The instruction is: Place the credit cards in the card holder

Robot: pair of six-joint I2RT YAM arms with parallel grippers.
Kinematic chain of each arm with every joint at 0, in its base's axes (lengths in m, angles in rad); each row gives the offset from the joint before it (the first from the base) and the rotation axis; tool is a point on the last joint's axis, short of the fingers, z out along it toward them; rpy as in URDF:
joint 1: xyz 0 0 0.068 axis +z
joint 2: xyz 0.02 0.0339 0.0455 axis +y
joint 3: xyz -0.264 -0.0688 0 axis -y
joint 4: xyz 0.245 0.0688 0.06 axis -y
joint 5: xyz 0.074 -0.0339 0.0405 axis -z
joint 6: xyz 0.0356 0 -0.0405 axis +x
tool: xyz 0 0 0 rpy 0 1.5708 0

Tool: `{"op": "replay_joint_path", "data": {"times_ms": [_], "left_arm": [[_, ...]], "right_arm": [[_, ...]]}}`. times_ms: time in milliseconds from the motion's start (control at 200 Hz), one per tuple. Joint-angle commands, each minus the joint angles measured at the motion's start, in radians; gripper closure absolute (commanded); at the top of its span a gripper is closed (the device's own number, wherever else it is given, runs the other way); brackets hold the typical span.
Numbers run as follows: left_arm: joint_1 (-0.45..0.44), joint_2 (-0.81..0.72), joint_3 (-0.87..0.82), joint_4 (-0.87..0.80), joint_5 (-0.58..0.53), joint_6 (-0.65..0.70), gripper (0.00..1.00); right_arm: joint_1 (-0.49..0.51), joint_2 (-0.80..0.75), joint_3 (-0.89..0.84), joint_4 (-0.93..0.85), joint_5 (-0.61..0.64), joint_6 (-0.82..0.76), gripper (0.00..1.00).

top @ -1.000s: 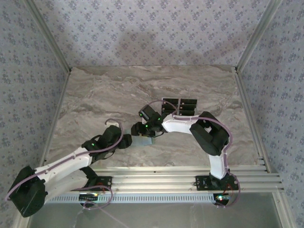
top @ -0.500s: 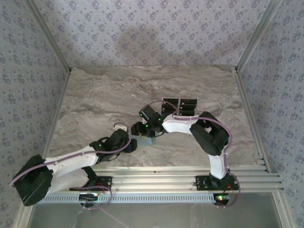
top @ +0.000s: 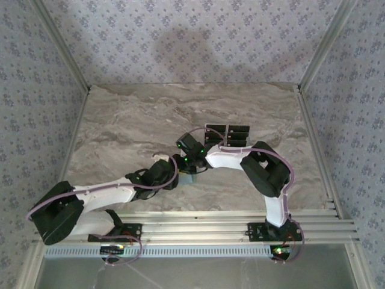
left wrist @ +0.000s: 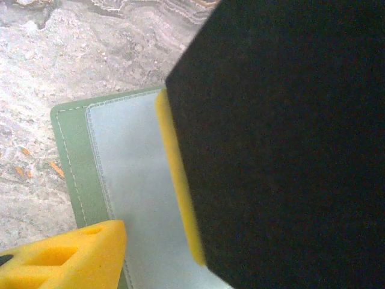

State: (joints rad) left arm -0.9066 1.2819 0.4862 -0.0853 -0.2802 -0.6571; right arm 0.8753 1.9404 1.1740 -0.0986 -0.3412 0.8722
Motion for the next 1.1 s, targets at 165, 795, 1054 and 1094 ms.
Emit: {"op": "replay_joint_path", "data": {"times_ms": [165, 795, 1054, 1094], "left_arm": [[-0.023, 0.092, 0.061, -0.060, -0.071, 0.006, 0.39], [-0.023, 0.091, 0.045, -0.050, -0.064, -0.012, 0.40], [-0.024, 0.084, 0.048, -0.045, -0.061, -0.007, 0.40], [-0.024, 0.080, 0.048, -0.045, -0.059, -0.004, 0.40]], "right_arm": [[-0.017, -0.019, -0.035, -0.011, -0.022, 0.013, 0.40], [-0.051, -0.114, -0.142, 0.011, 0.032, 0.024, 0.39], [-0.036, -0.059, -0.089, 0.006, 0.009, 0.017, 0.40], [-0.032, -0.052, -0.079, 0.003, 0.008, 0.016, 0.40]]}}
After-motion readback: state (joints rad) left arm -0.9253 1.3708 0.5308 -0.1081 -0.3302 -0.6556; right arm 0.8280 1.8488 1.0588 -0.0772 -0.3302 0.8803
